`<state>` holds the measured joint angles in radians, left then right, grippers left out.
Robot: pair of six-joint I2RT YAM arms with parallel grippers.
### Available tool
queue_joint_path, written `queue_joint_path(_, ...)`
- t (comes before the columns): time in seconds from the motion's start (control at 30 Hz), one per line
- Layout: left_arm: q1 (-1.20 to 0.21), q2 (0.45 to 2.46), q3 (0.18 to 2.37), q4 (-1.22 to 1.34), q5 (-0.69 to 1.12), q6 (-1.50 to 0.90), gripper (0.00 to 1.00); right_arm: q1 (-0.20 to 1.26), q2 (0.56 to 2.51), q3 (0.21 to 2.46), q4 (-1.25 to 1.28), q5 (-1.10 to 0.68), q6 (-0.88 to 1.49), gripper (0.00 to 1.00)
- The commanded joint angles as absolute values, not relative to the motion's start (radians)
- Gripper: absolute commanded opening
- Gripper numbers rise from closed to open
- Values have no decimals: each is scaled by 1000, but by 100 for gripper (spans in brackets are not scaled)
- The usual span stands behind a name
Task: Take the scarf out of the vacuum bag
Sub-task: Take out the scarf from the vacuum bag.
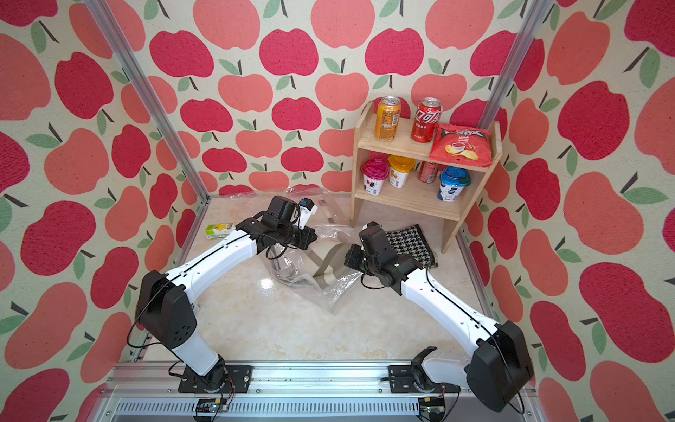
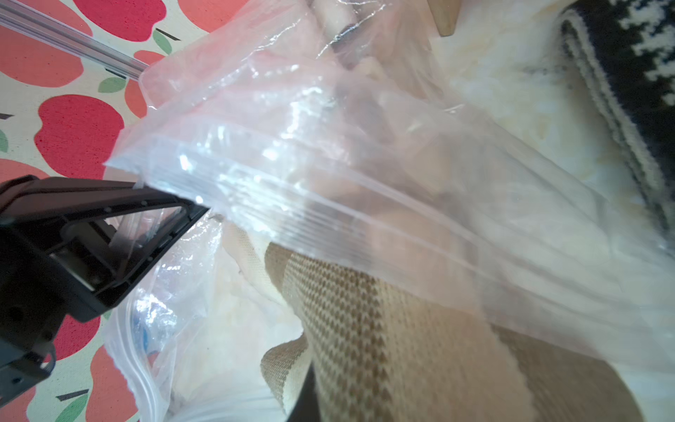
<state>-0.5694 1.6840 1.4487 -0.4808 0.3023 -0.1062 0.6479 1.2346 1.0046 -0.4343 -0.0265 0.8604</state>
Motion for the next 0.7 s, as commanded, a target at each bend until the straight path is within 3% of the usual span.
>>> queue_joint_path(0.0, -569, 1704, 1478, -502, 299, -83, 0, 575, 1175, 1063, -697, -84, 785, 0)
queue_joint_path(0.27, -569, 1704, 1480, -508, 329, -76, 0, 381, 1163, 1095, -993, -229, 662, 0)
queue_joint_path(0.4, -566, 1697, 1491, -527, 356, -71, 0, 354, 1180, 1141, -1151, -258, 624, 0)
queue_joint_path(0.67, -547, 1699, 1488, -546, 399, -84, 0, 354, 1253, 1171, -1402, -118, 599, 0)
